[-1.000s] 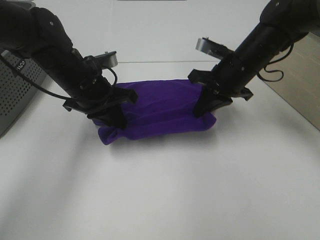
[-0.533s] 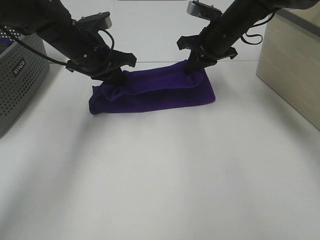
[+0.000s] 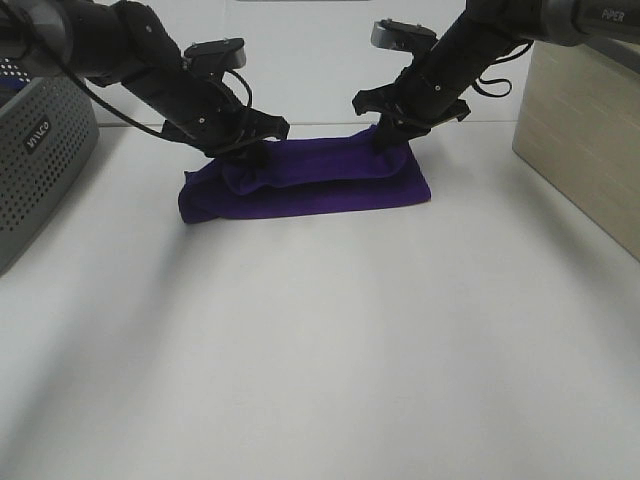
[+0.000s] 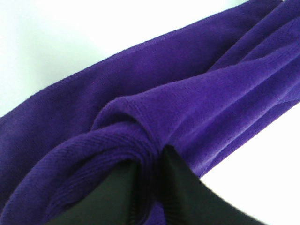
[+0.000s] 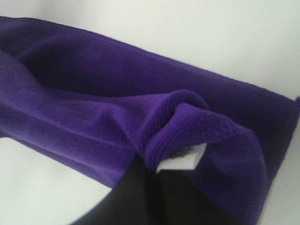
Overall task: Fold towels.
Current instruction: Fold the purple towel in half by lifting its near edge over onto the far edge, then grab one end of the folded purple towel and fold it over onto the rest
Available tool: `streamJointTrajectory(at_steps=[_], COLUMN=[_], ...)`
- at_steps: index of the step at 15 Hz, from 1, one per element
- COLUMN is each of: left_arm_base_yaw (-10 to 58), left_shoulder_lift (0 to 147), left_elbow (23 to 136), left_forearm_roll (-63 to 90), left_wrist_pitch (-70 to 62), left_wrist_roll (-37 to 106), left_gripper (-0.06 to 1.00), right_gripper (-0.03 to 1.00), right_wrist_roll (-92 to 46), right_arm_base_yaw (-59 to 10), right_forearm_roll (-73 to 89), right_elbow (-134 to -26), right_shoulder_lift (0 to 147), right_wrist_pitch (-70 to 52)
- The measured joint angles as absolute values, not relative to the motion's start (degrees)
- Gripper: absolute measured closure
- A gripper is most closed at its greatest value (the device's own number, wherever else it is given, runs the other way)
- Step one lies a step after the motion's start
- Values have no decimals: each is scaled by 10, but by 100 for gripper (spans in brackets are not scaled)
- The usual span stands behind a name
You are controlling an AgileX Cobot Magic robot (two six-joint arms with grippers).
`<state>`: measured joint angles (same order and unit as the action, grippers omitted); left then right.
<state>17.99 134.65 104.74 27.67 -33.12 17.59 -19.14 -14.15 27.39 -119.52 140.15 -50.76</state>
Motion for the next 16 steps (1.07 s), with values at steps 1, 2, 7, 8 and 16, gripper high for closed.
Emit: streamJointTrajectory(at_steps=[1,2,7,8,16], left_arm_base_yaw=[180,180,180,179,97], left_shoulder_lift=[1347,1347,1340,1333,1305], left_elbow=[1048,1050,1051,1051,1105], left_forearm_roll=[273,266,121,100,180], left_wrist_pitch=[-333,-333,-439,-460,-583], left_wrist_roll=[176,174,65,53,78], left_gripper=[72,60,14,14,13], right_gripper=[85,71,4,3,2], right_wrist_roll=[-187,-182,-180,-178,-136], right_arm_base_yaw=[-142,-142,-140,-140,-140], right_forearm_roll=[272,268,187,175,133], right_elbow=[-1195,-1195,-1195,-1196,-1200], right_shoulder_lift=[1401,1401,1386,1373,1271], right_wrist_pitch=[-507,-507,-570,-582,-694])
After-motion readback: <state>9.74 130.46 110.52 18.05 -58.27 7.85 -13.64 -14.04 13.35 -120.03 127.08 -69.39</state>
